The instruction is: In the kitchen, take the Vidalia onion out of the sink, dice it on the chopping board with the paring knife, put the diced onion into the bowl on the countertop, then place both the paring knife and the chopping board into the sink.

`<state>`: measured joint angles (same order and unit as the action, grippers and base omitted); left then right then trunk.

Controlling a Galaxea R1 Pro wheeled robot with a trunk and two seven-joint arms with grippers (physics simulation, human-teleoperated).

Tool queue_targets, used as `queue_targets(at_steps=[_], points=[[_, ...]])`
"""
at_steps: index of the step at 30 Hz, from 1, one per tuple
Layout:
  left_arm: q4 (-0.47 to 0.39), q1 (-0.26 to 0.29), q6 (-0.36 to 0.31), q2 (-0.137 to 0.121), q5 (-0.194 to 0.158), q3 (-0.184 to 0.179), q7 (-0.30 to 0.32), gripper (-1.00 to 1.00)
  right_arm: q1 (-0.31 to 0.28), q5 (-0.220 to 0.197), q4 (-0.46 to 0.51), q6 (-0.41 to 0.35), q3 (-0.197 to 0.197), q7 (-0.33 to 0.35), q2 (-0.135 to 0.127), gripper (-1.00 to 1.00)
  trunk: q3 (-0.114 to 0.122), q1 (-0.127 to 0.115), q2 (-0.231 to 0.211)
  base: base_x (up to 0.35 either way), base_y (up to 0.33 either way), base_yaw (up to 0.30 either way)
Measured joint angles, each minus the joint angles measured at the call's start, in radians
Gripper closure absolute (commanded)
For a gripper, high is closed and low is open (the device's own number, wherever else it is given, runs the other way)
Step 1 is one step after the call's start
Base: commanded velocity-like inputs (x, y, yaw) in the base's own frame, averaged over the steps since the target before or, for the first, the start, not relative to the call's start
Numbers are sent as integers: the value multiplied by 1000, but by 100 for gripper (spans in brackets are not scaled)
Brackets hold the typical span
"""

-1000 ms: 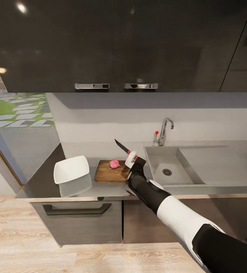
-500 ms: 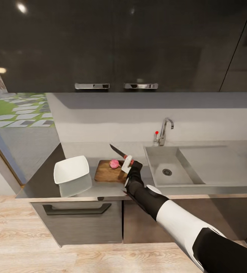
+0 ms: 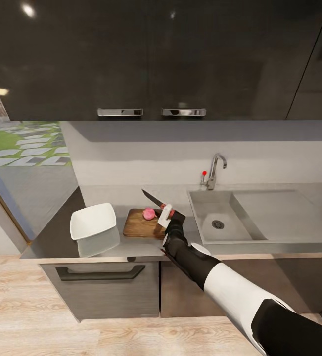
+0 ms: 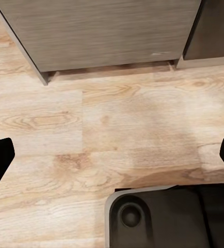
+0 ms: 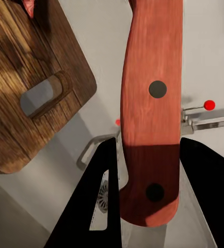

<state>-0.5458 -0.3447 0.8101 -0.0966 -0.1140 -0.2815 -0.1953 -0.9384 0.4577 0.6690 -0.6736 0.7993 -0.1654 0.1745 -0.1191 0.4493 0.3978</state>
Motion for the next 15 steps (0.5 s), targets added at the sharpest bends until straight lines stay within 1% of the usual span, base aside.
queue_targets(at_steps=[11, 15], points=[[0, 0, 0, 0, 0, 0, 0, -100, 17, -1, -1, 10, 0, 3, 0, 100, 0, 0, 0, 2, 0, 0], [0, 0, 0, 0, 0, 0, 0, -100, 18, -1, -1, 10, 1, 4, 0, 100, 0, 0, 0, 107, 38, 0]])
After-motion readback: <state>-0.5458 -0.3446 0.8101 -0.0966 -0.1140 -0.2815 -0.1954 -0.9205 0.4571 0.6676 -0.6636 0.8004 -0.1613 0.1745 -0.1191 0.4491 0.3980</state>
